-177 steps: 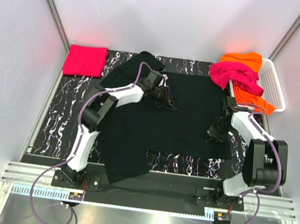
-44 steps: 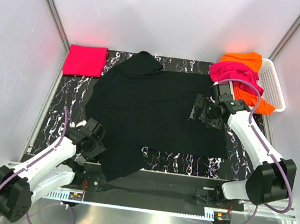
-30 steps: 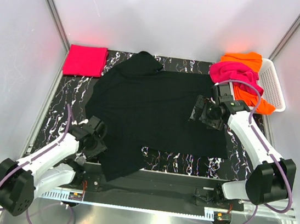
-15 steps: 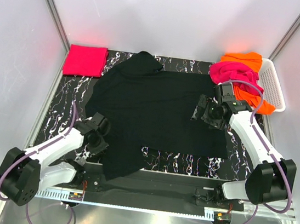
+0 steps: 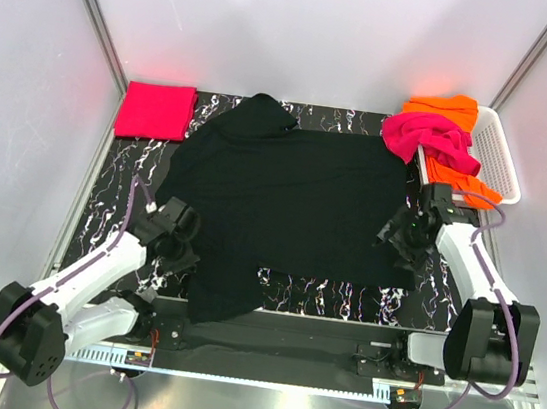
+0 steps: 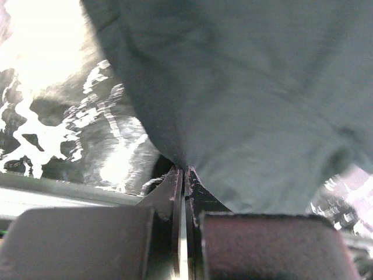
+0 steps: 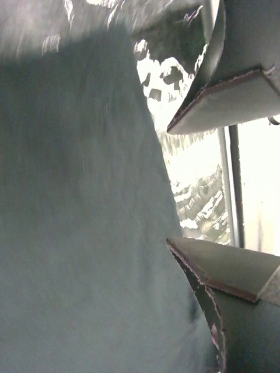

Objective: Fold and stack the t-shirts
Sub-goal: Flatten the tshirt out

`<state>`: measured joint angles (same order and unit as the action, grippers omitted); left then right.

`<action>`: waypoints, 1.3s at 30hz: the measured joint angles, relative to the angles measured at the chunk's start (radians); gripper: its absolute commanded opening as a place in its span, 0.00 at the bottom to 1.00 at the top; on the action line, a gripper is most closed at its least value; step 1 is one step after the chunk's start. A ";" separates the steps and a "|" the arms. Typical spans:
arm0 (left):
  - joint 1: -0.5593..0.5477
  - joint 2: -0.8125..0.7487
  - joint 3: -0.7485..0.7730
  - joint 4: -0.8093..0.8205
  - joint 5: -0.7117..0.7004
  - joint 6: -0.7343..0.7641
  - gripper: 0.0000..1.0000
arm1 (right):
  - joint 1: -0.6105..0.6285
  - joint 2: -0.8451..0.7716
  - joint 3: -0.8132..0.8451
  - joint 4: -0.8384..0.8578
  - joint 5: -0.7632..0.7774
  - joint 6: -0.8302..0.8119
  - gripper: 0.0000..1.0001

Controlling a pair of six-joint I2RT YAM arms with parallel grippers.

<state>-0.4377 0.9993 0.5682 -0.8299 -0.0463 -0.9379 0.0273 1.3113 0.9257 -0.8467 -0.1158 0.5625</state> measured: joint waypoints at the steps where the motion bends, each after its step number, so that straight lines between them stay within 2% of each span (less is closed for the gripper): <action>1: 0.000 -0.006 0.019 -0.001 0.010 0.027 0.00 | -0.040 0.000 -0.019 0.000 -0.001 0.003 0.72; 6: 0.000 -0.009 0.094 0.003 0.069 0.142 0.00 | -0.238 0.032 -0.087 -0.011 -0.002 0.016 0.64; 8: 0.000 -0.001 0.100 0.011 0.094 0.182 0.00 | -0.294 0.054 -0.097 -0.015 0.006 0.018 0.54; 11: 0.000 0.037 0.105 0.021 0.135 0.235 0.00 | -0.351 0.073 -0.098 -0.011 0.021 0.026 0.44; 15: 0.000 0.084 0.120 0.032 0.183 0.293 0.00 | -0.377 0.096 -0.109 0.018 0.029 0.051 0.38; 22: 0.008 0.115 0.194 0.053 0.224 0.380 0.00 | -0.377 0.115 -0.166 0.046 0.032 0.120 0.41; 28: 0.062 0.120 0.198 0.062 0.252 0.423 0.00 | -0.377 0.115 -0.182 0.050 0.054 0.154 0.43; 38: 0.098 0.143 0.206 0.062 0.275 0.445 0.00 | -0.377 0.154 -0.189 0.059 0.073 0.164 0.42; 39: 0.101 0.143 0.206 0.061 0.275 0.445 0.00 | -0.377 0.159 -0.187 0.057 0.072 0.165 0.38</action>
<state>-0.3370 1.1423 0.7746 -0.7685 0.2291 -0.4931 -0.3496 1.4700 0.7391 -0.7898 -0.0433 0.7277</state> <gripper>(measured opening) 0.016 0.422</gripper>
